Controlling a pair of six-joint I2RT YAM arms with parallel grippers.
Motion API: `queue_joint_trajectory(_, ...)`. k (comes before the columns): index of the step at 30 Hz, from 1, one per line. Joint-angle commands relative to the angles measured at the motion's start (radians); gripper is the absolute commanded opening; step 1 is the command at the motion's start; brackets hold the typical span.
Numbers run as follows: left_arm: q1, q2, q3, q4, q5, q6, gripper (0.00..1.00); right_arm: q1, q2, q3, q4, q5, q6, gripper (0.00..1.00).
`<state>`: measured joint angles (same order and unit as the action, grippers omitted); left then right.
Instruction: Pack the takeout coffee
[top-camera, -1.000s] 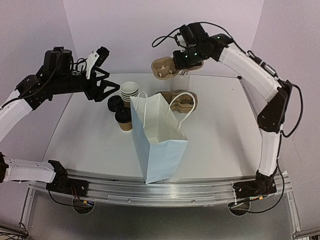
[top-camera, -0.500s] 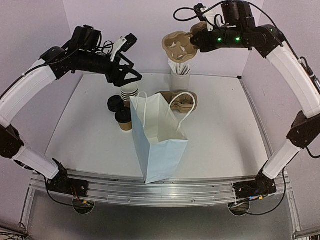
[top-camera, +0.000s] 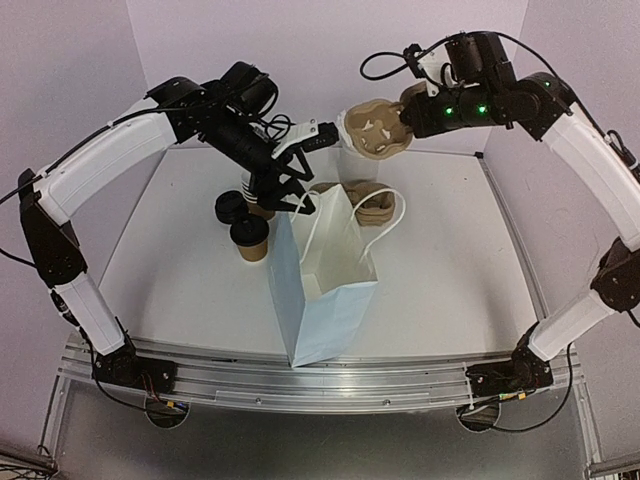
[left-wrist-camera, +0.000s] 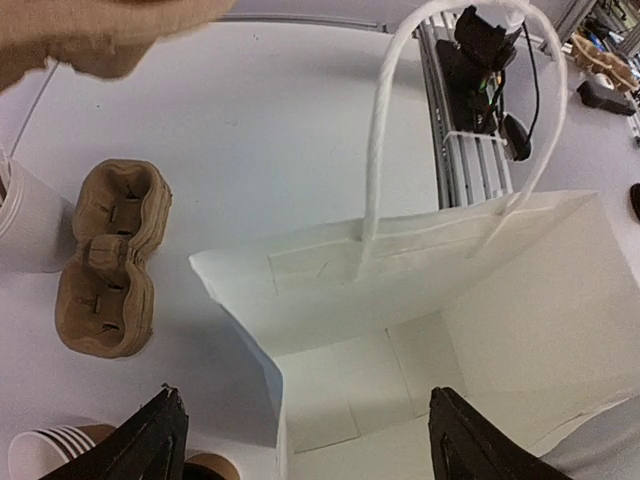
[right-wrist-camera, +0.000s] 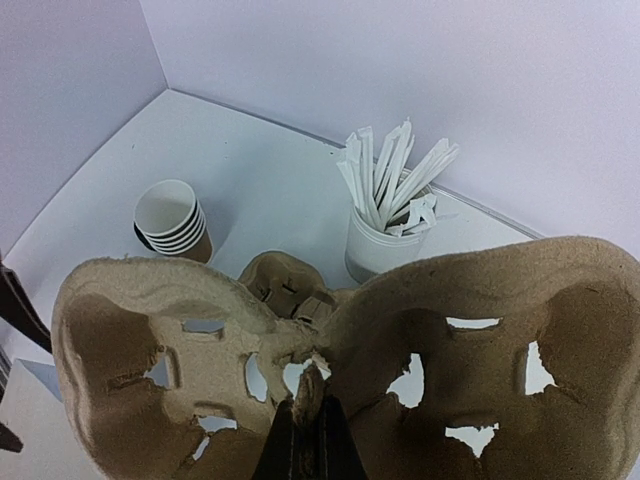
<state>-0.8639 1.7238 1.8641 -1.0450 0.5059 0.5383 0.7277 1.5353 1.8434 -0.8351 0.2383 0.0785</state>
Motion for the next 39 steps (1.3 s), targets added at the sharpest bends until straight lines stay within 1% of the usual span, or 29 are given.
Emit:
queue_joint_trajectory(1, 0.005, 0.019, 0.020, 0.007, -0.117, 0.063, 0.78, -0.002, -0.042, -0.002, 0.019, -0.023, 0.023, 0.00)
queue_joint_trajectory(3, 0.005, 0.017, 0.015, 0.038, -0.154, 0.066, 0.77, -0.001, -0.041, 0.002, 0.019, -0.045, 0.023, 0.00)
queue_joint_trajectory(6, 0.005, 0.010, 0.008, 0.067, -0.162, 0.065, 0.75, -0.002, -0.041, 0.004, 0.019, -0.063, 0.019, 0.00)
queue_joint_trajectory(10, 0.005, 0.014, 0.012, 0.031, -0.170, 0.092, 0.63, -0.002, -0.037, 0.005, 0.019, -0.087, 0.018, 0.00)
queue_joint_trajectory(17, 0.005, -0.001, -0.017, -0.028, -0.188, 0.170, 0.63, -0.002, -0.027, 0.028, 0.019, -0.192, -0.014, 0.00)
queue_joint_trajectory(19, 0.008, 0.005, -0.011, -0.038, -0.207, 0.175, 0.60, -0.002, -0.027, 0.046, 0.020, -0.225, -0.029, 0.00)
queue_joint_trajectory(21, 0.018, -0.003, -0.018, -0.034, -0.213, 0.175, 0.55, -0.002, -0.033, 0.057, 0.022, -0.267, -0.048, 0.00)
queue_joint_trajectory(24, 0.033, -0.026, -0.042, -0.005, -0.215, 0.161, 0.42, -0.002, -0.044, 0.067, 0.028, -0.332, -0.095, 0.00)
queue_joint_trajectory(28, 0.043, -0.059, -0.085, 0.033, -0.201, 0.150, 0.28, 0.006, -0.047, 0.081, 0.041, -0.494, -0.162, 0.00)
queue_joint_trajectory(30, 0.047, -0.072, -0.111, 0.050, -0.188, 0.148, 0.21, 0.031, -0.042, 0.089, 0.046, -0.567, -0.225, 0.00)
queue_joint_trajectory(32, 0.050, -0.086, -0.137, 0.081, -0.167, 0.146, 0.14, 0.074, -0.039, 0.084, 0.047, -0.598, -0.309, 0.00)
queue_joint_trajectory(35, 0.051, -0.104, -0.167, 0.135, -0.111, 0.145, 0.09, 0.152, -0.033, 0.053, 0.044, -0.612, -0.436, 0.00)
queue_joint_trajectory(39, 0.050, -0.073, -0.108, 0.114, -0.023, 0.121, 0.02, 0.214, -0.014, 0.036, 0.026, -0.614, -0.546, 0.00)
